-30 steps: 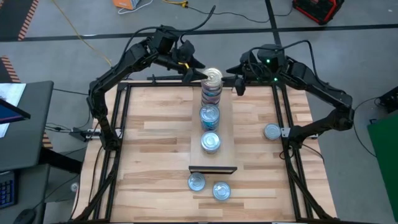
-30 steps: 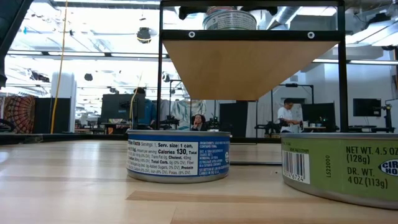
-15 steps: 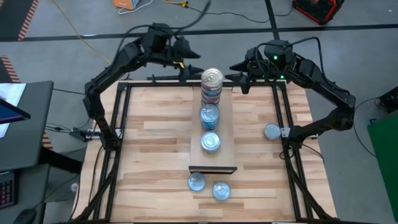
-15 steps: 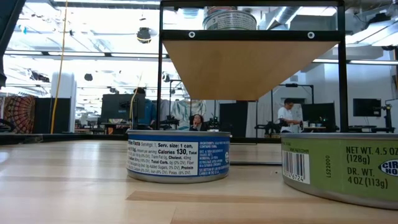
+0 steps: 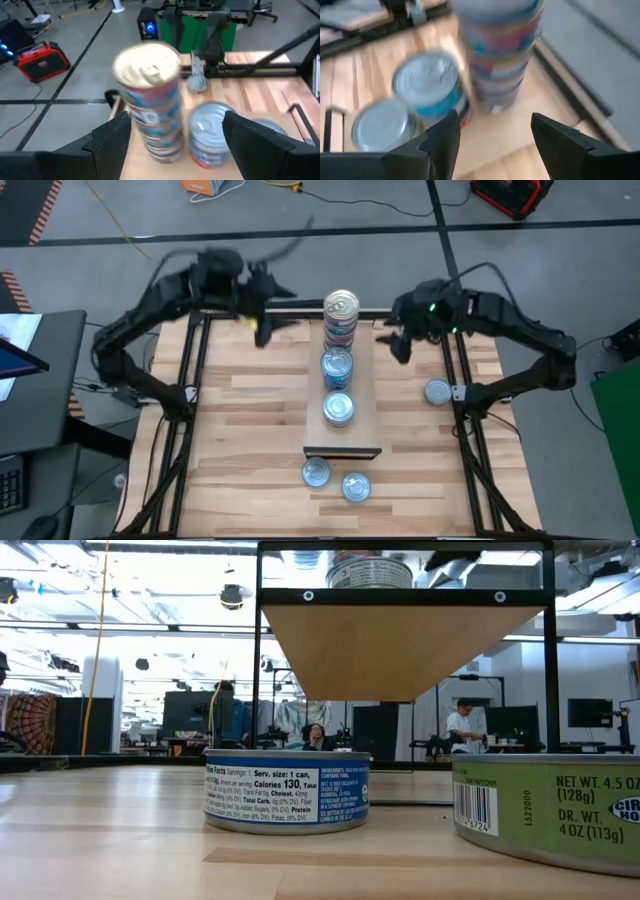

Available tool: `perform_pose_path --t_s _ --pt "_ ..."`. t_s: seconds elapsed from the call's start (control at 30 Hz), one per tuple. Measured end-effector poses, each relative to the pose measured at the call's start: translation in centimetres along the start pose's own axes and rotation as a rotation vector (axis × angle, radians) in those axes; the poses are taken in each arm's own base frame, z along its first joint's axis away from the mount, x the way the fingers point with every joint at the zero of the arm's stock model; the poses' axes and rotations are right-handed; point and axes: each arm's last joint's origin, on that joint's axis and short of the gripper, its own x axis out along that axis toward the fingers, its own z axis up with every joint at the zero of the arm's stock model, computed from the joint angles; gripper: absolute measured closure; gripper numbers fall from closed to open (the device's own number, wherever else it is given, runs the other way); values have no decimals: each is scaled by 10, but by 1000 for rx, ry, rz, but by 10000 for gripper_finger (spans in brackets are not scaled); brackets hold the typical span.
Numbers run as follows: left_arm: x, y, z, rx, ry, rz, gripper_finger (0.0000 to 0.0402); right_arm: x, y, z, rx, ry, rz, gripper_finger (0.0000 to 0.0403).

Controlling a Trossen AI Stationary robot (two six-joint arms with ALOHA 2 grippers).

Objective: Stack canned seafood by type on shelf
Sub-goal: Stack the green and white tuna can on the shelf on top of the other green and white tuna can

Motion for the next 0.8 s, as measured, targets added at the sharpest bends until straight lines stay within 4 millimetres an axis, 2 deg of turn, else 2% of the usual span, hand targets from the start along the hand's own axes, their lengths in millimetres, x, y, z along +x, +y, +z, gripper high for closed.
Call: perform_pose_path --t_s 0.2,0.43,0.63,0.8 --pt "11 -46 -52 -64 -39 -52 100 23 13 -43 63 159 16 133" --pt "23 -94 -117 -159 -63 -143 100 59 36 -110 156 391 -20 133" --pt "31 -125 -165 -187 -51 -146 100 77 45 -161 285 530 -149 133" --pt "35 -139 -186 -191 -35 -148 100 84 36 -191 351 598 -328 133"
